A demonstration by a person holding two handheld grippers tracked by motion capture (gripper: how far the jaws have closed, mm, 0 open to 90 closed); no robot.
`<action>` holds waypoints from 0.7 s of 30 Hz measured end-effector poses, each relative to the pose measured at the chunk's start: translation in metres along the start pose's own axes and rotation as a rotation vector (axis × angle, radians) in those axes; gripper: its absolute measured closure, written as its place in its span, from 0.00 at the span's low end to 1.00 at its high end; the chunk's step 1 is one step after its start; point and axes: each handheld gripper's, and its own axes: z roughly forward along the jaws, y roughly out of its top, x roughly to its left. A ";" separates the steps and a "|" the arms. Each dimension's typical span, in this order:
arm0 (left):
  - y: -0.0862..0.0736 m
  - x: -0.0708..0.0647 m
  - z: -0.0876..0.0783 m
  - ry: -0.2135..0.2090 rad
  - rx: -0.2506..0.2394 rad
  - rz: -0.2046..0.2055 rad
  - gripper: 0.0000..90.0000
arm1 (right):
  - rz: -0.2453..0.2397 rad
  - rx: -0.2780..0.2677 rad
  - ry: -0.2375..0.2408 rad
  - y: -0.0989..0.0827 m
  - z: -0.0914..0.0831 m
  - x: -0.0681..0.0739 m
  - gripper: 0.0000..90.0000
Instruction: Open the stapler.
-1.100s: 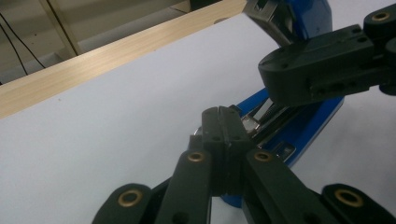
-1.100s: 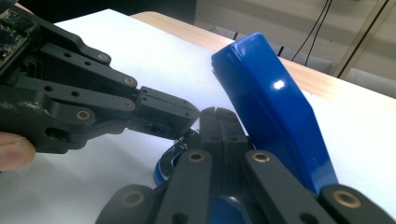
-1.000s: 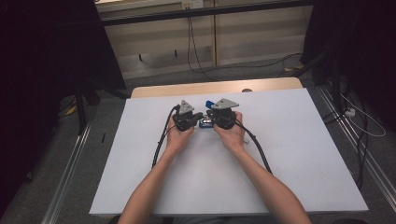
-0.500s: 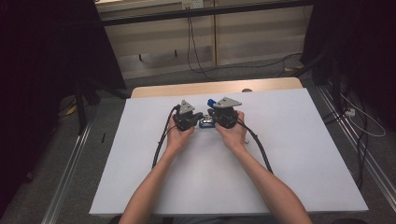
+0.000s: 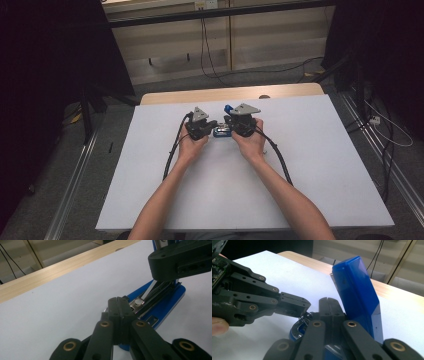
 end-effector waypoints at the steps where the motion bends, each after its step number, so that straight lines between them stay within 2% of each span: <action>1: 0.000 0.000 0.000 0.000 0.001 0.000 1.00 | 0.004 0.000 0.001 0.000 0.000 0.000 1.00; 7: 0.000 0.001 0.000 -0.003 0.000 -0.002 1.00 | 0.005 -0.007 -0.014 0.000 -0.001 -0.001 1.00; 21: 0.000 0.000 0.000 -0.001 -0.001 0.006 1.00 | 0.015 -0.032 -0.044 0.005 -0.013 -0.014 1.00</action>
